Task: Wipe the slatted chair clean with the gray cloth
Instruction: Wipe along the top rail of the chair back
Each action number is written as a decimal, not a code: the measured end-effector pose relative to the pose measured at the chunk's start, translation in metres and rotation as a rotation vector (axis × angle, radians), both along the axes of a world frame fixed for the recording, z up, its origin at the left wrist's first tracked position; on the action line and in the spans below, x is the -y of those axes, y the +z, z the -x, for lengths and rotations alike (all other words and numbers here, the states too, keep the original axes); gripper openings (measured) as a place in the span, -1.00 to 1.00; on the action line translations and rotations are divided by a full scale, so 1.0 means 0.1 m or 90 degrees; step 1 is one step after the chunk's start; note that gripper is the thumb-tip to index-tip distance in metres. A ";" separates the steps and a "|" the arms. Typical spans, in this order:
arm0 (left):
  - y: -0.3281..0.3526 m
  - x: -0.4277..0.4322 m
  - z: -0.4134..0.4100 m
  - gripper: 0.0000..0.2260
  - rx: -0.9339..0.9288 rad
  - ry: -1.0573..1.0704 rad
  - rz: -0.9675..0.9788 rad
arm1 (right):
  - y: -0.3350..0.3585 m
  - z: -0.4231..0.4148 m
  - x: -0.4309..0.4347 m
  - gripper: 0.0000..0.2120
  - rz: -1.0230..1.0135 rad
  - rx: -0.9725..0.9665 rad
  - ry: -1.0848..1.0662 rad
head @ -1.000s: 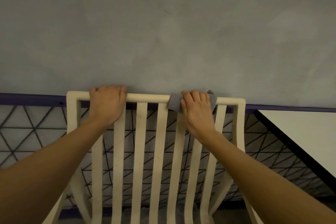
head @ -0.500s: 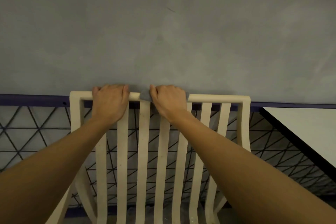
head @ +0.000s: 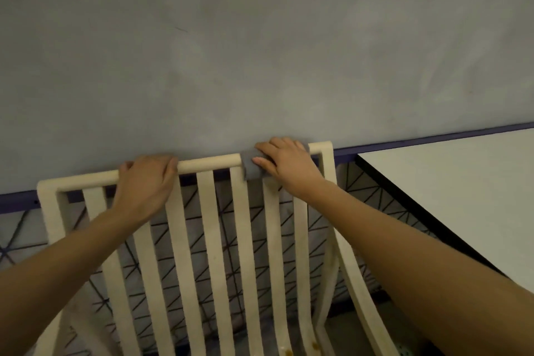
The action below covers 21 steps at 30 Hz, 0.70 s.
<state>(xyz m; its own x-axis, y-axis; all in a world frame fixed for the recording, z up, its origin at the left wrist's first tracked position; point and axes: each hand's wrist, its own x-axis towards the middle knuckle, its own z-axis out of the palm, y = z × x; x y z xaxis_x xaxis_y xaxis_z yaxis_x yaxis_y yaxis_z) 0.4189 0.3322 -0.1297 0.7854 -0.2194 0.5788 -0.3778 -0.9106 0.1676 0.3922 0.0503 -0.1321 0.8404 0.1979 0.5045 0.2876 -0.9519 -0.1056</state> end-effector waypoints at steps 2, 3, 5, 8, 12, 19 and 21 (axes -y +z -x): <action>0.02 0.38 0.09 -0.74 -0.001 -0.078 -0.031 | 0.00 0.03 0.15 -0.58 -0.001 0.003 -0.011; 0.03 0.57 0.12 -0.73 -0.010 -0.106 -0.055 | -0.01 0.05 0.21 -0.58 -0.004 0.009 -0.013; 0.04 0.95 0.15 -0.67 -0.030 -0.133 -0.104 | -0.03 0.07 0.35 -0.59 -0.017 0.021 -0.015; 0.04 1.45 0.17 -0.58 -0.055 -0.155 -0.152 | -0.06 0.09 0.53 -0.57 -0.036 0.017 -0.025; 0.05 1.78 0.15 -0.55 -0.084 -0.154 -0.184 | -0.16 0.14 0.81 -0.58 -0.137 0.036 -0.032; 0.04 2.06 0.15 -0.53 -0.091 -0.141 -0.197 | -0.11 0.23 0.91 -0.59 -0.285 -0.027 -0.015; 0.02 2.07 0.16 -0.54 -0.082 -0.136 -0.197 | -0.16 0.26 0.93 -0.57 -0.327 -0.012 -0.024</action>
<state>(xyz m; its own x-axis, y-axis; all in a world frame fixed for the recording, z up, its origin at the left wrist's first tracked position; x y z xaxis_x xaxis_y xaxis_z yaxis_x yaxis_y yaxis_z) 0.4031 0.1249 -0.1276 0.7654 -0.5343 0.3587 -0.5578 -0.8288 -0.0440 0.3666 -0.0423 -0.1479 0.8520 -0.1024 0.5134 0.2475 -0.7853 -0.5674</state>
